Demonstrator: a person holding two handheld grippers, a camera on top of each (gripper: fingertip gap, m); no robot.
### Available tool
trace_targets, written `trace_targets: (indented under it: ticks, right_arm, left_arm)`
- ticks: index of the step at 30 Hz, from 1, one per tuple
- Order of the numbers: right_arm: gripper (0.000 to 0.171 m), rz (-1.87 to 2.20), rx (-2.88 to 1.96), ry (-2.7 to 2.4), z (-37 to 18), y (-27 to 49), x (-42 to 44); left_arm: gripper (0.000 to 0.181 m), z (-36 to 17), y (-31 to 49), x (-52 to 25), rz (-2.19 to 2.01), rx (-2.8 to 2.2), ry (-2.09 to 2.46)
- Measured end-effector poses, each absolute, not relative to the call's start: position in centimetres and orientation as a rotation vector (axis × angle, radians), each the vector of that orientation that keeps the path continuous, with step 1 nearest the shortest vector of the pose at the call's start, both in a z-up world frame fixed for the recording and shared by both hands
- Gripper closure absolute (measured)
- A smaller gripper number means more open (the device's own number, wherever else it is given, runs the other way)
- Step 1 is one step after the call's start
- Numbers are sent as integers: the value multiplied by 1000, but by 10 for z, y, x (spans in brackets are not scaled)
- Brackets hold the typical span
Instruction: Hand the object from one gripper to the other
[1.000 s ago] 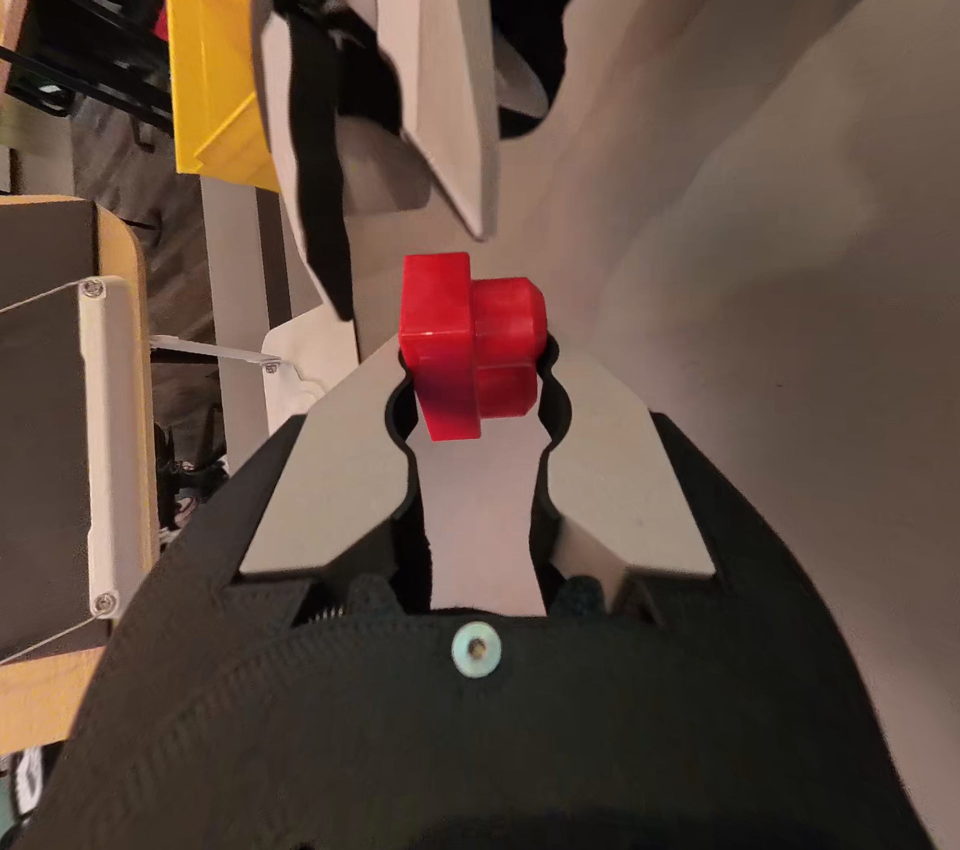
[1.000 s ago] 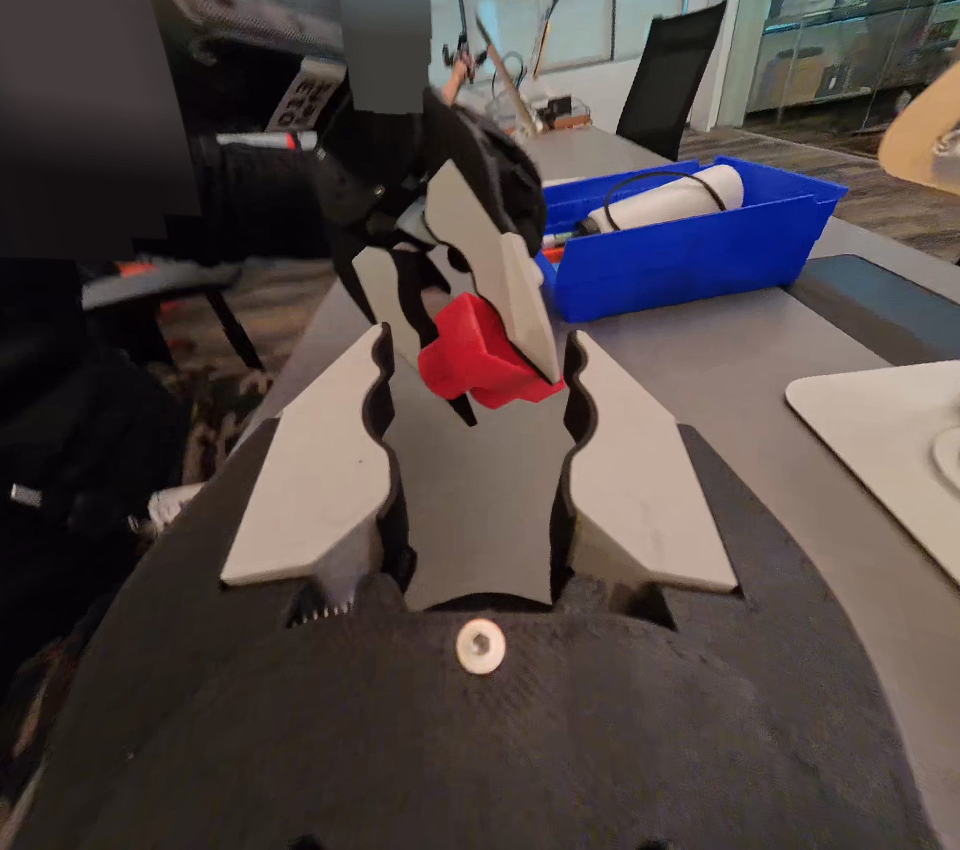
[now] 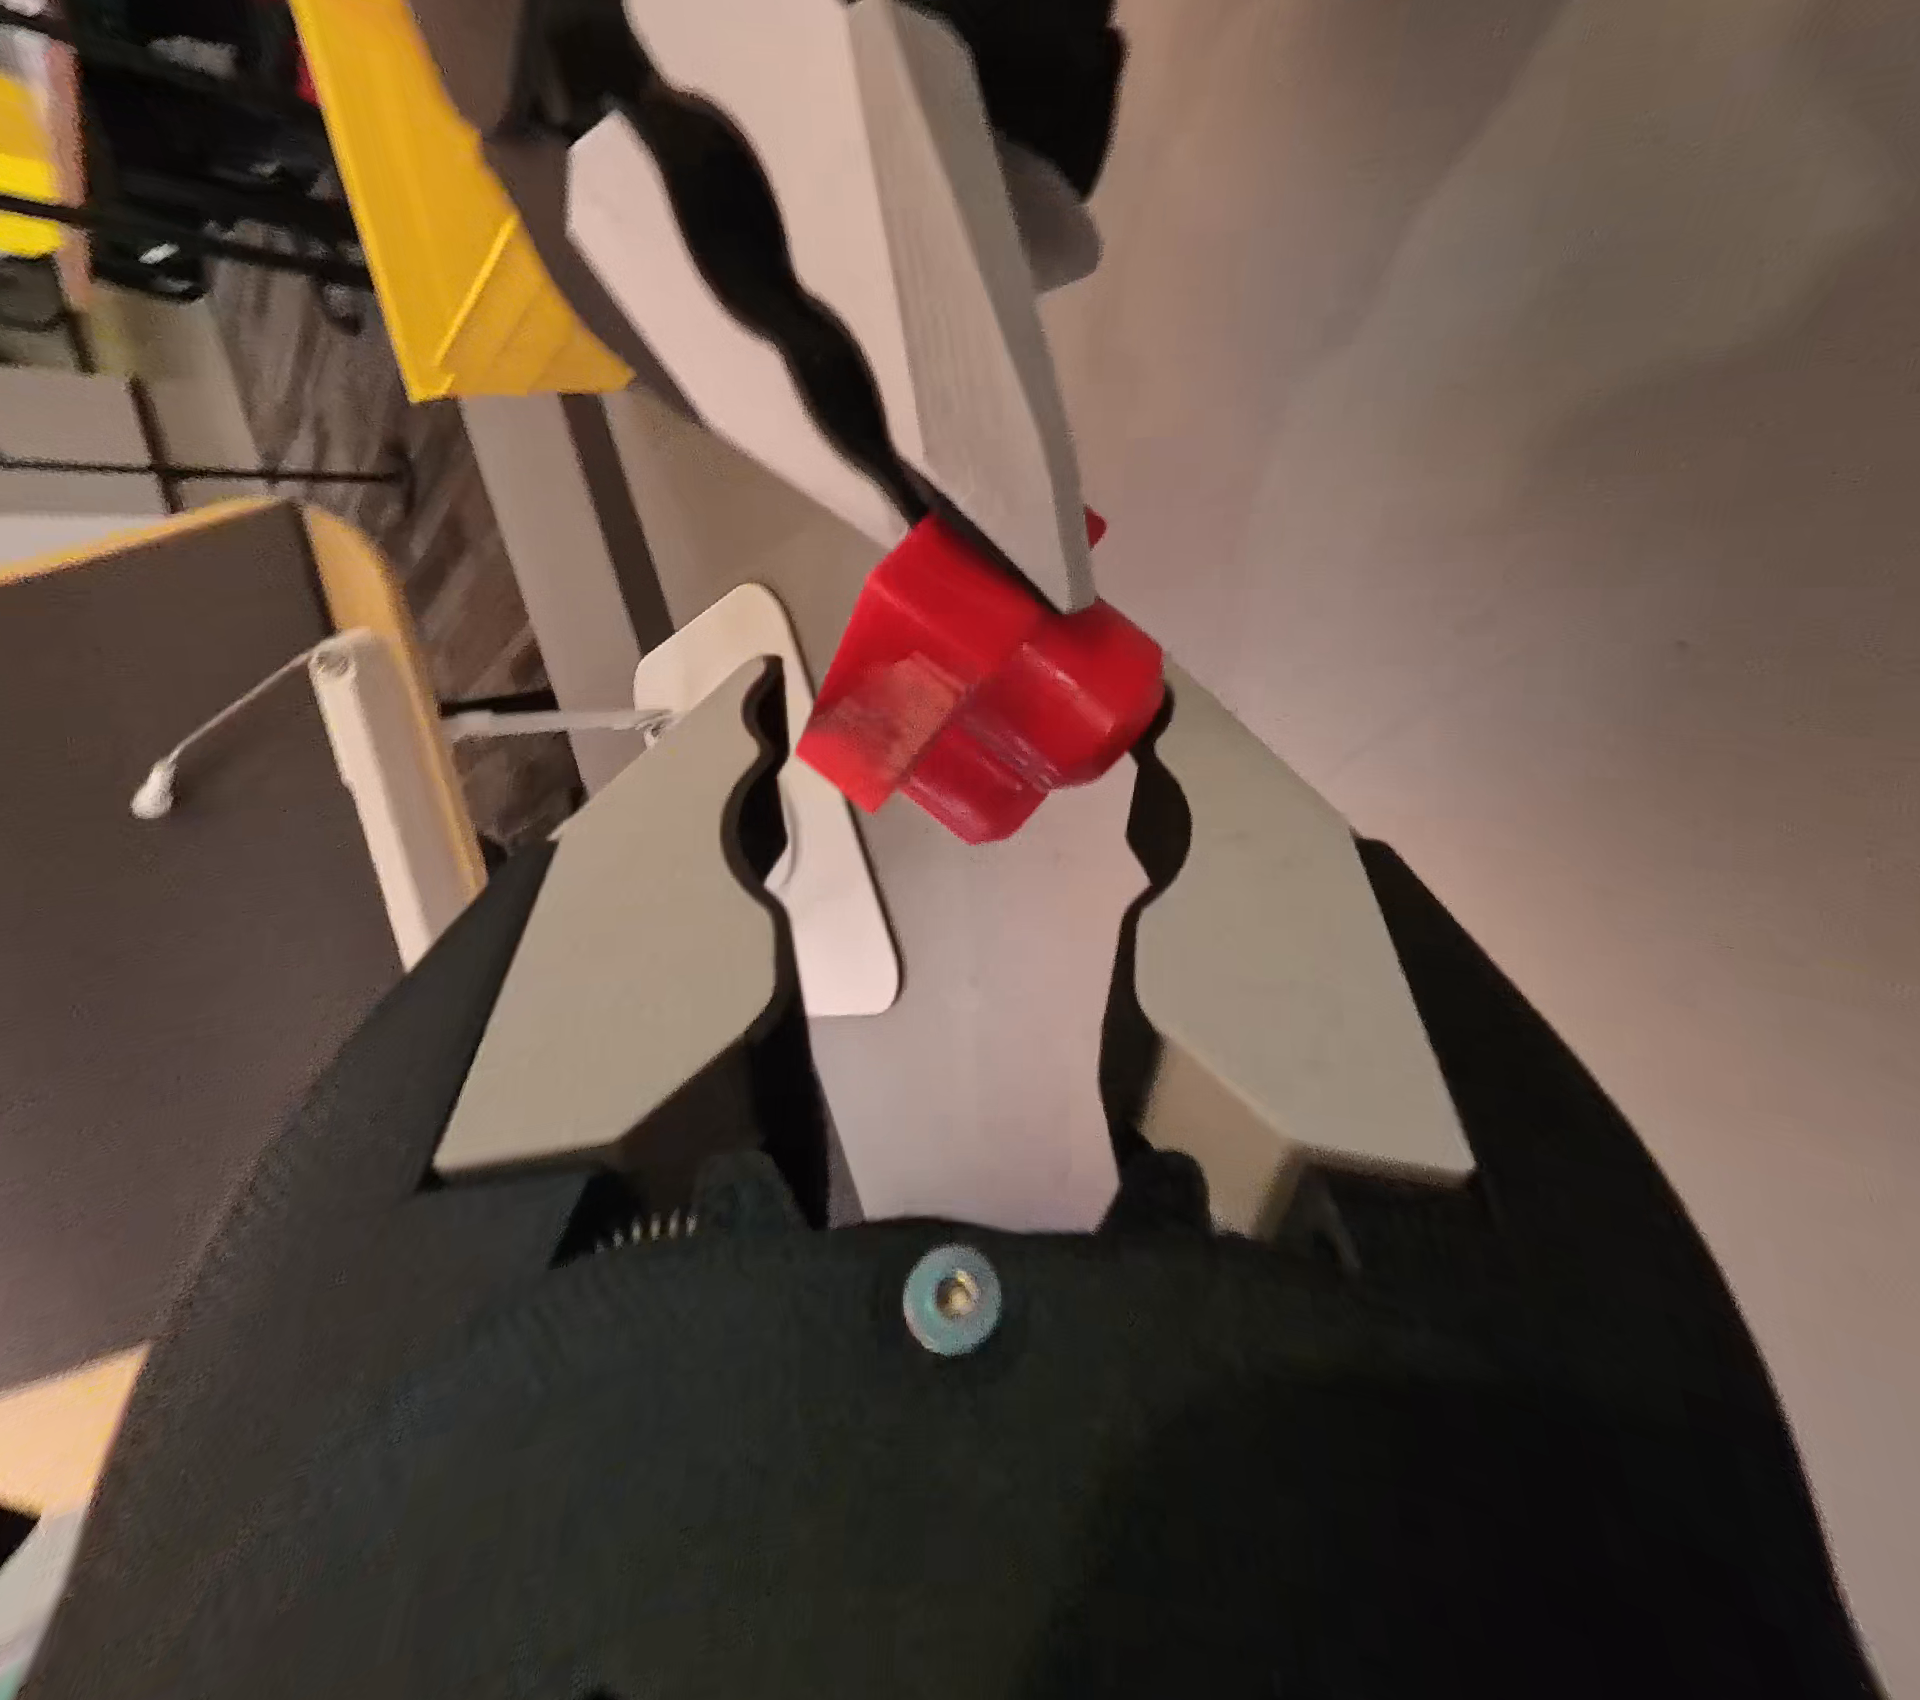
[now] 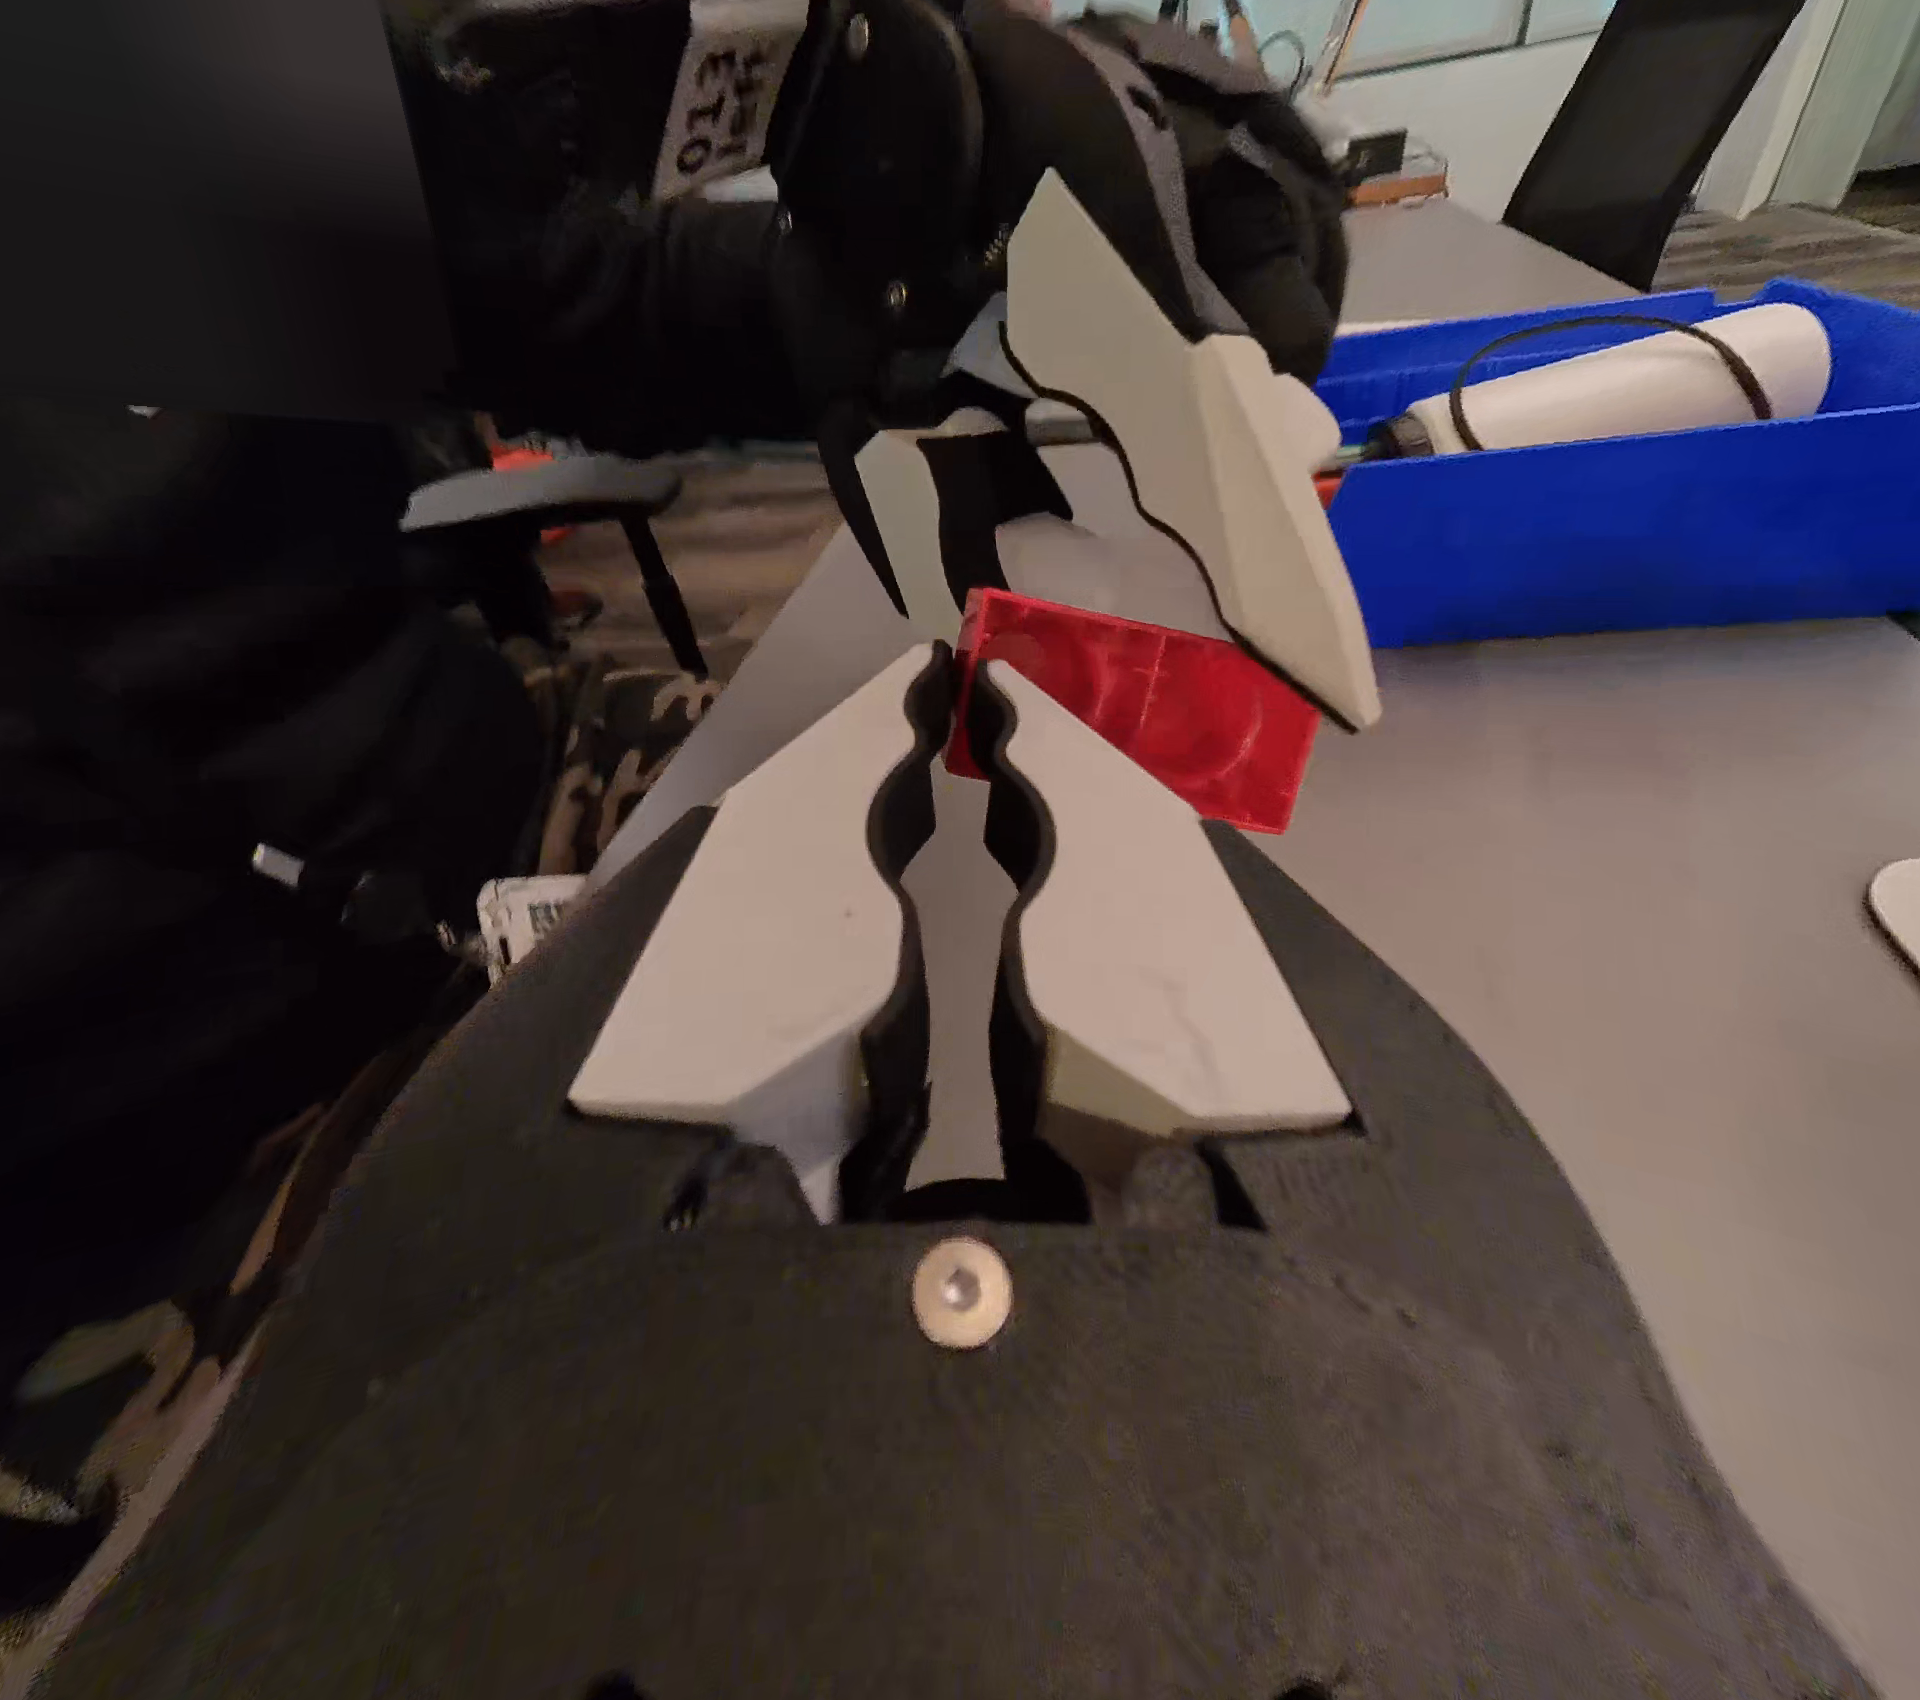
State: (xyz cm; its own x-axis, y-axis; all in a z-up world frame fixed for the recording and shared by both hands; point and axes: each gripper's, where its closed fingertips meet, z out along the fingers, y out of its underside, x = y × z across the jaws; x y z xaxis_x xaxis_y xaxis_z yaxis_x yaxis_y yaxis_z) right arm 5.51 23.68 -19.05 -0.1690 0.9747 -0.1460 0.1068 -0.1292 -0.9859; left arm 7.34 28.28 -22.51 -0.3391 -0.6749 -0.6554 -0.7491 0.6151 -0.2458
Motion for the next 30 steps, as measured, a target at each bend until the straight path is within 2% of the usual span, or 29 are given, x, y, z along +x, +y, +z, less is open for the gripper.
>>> trace_targets:
  ticks: [10,21,28,30]
  right_arm:
    - [171,1654,-1190,-841,-153,263,71]
    - [171,1905,-892,-206,-123,288,98]
    - [171,1955,-852,-105,-123,290,95]
    - [171,1958,-851,-84,-125,292,95]
  left_arm:
    - [113,-194,305,57,26,-1270,1637]
    - [126,-176,323,65,119,-1205,1207]
    - [112,-163,330,76,164,-1183,1082]
    - [113,-162,330,79,198,-1170,1080]
